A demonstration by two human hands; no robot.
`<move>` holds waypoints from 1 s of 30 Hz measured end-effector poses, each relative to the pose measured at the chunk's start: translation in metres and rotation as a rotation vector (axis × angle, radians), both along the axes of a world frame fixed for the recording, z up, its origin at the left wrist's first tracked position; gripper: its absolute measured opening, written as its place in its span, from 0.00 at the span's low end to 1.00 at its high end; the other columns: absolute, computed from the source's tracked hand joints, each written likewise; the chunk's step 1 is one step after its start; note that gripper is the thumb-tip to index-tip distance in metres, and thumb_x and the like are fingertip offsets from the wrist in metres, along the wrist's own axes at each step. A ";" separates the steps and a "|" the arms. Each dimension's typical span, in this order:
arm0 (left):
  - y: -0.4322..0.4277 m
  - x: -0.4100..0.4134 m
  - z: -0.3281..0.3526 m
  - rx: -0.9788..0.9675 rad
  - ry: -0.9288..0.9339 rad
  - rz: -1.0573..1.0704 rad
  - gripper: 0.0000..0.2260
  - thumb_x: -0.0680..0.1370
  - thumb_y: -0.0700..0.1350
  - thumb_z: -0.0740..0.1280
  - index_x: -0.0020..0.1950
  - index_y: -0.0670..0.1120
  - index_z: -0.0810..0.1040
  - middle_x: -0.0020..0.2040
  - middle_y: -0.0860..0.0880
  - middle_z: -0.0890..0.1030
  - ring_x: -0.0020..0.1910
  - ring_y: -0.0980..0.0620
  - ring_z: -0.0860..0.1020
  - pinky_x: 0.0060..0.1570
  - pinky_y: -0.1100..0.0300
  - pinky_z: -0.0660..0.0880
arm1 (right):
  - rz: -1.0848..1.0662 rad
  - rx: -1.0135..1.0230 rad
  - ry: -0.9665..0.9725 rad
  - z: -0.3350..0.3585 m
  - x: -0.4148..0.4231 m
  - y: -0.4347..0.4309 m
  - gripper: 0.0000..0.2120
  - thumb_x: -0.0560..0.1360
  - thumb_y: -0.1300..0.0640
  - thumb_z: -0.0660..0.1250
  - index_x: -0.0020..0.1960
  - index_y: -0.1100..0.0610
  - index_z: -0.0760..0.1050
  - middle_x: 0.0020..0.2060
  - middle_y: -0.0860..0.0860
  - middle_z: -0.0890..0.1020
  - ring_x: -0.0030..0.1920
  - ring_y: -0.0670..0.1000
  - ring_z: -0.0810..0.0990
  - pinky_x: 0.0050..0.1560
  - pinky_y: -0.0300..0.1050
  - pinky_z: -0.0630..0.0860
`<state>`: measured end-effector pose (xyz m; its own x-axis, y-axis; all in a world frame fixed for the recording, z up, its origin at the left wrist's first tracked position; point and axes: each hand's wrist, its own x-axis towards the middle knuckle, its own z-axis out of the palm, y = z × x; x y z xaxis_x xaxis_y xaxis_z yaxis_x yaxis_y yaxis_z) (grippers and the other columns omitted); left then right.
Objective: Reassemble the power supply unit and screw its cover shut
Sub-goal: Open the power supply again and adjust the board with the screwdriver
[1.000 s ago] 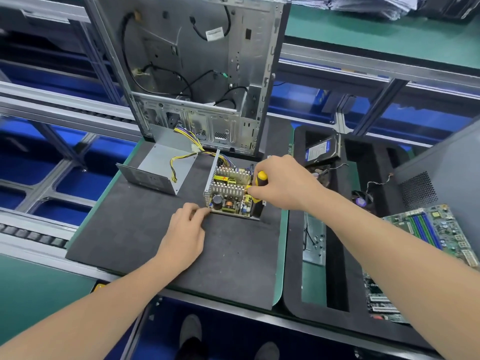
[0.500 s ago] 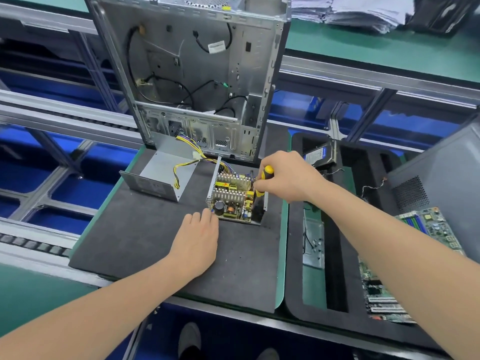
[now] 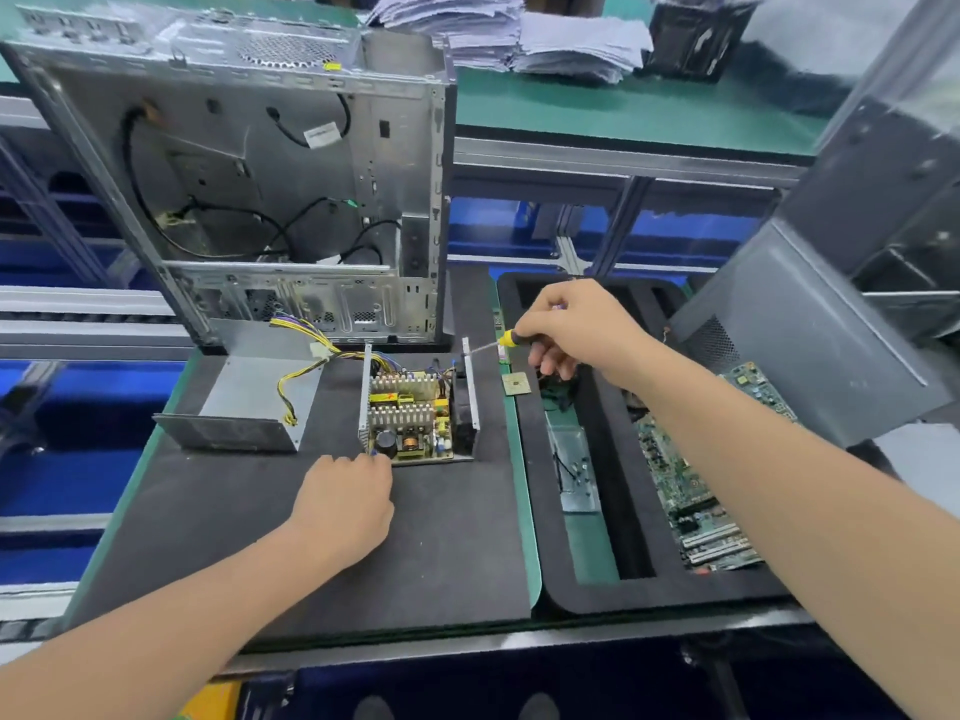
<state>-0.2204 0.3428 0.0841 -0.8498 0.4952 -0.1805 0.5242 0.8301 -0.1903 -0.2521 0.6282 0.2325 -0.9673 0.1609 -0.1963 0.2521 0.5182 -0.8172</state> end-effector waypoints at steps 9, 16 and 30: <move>0.066 0.000 0.041 0.407 -0.199 -0.398 0.06 0.83 0.49 0.56 0.47 0.52 0.64 0.41 0.53 0.74 0.36 0.51 0.74 0.34 0.56 0.69 | -0.203 -0.188 -0.085 -0.035 0.019 0.051 0.03 0.79 0.62 0.66 0.46 0.61 0.75 0.36 0.61 0.85 0.29 0.54 0.79 0.27 0.43 0.75; 0.163 -0.014 0.016 0.653 -0.434 -0.375 0.09 0.82 0.40 0.61 0.58 0.48 0.78 0.52 0.54 0.74 0.53 0.53 0.75 0.57 0.58 0.72 | -0.194 -0.035 -0.075 -0.100 0.061 0.100 0.12 0.85 0.61 0.61 0.68 0.58 0.74 0.49 0.56 0.82 0.42 0.53 0.78 0.42 0.44 0.73; 0.289 -0.035 -0.056 0.030 -0.196 -0.257 0.07 0.79 0.50 0.68 0.53 0.54 0.86 0.50 0.50 0.85 0.53 0.45 0.82 0.54 0.54 0.75 | 0.008 0.169 -0.095 -0.194 0.075 0.159 0.21 0.79 0.53 0.74 0.61 0.50 0.64 0.48 0.42 0.71 0.43 0.40 0.71 0.39 0.38 0.65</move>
<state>-0.2551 0.6316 0.0278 -0.6471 0.6963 -0.3104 0.7413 0.6698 -0.0428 -0.1768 0.7871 0.0389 -0.9469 0.1917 -0.2580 0.3195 0.6484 -0.6910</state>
